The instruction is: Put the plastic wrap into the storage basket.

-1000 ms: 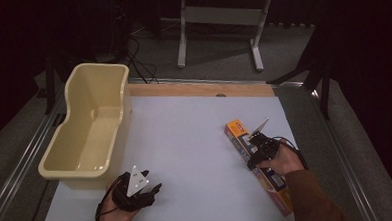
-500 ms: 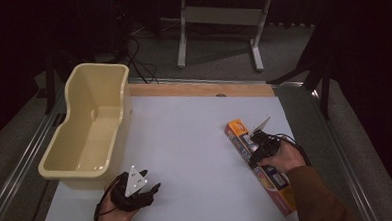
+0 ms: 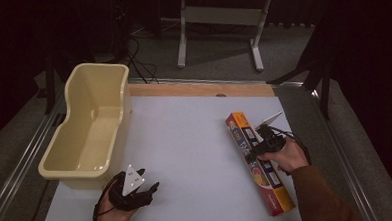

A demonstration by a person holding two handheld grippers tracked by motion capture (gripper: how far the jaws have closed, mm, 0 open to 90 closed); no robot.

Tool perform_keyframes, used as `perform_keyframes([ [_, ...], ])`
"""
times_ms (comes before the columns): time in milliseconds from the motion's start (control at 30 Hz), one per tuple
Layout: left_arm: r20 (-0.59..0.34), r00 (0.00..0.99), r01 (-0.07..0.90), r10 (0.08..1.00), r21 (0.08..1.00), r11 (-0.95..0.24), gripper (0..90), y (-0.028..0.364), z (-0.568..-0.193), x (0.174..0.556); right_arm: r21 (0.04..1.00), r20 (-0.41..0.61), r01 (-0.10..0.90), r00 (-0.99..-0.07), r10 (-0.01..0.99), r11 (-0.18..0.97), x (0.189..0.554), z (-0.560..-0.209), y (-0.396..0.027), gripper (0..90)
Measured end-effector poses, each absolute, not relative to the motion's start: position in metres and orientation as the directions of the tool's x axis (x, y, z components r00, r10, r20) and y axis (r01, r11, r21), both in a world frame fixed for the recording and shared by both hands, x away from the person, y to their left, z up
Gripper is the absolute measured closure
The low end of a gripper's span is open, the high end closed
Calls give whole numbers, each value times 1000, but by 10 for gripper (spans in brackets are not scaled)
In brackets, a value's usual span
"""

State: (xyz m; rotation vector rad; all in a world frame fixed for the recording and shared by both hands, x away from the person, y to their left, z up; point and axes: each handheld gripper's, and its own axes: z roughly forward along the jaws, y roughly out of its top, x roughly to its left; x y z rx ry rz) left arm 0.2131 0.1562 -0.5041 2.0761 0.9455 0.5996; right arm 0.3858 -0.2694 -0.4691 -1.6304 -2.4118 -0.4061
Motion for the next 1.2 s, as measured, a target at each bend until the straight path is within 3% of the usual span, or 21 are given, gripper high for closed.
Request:
perform_keyframes([
  [567, 93, 579, 435, 810, 805, -403, 282, 160, -503, 216, 209, 428, 914, -406, 808, 348, 387, -436, -246, 397],
  [1200, 88, 577, 438, 812, 806, -399, 275, 158, -505, 217, 283, 561, 910, -413, 717, 303, 395, -413, -209, 396],
])
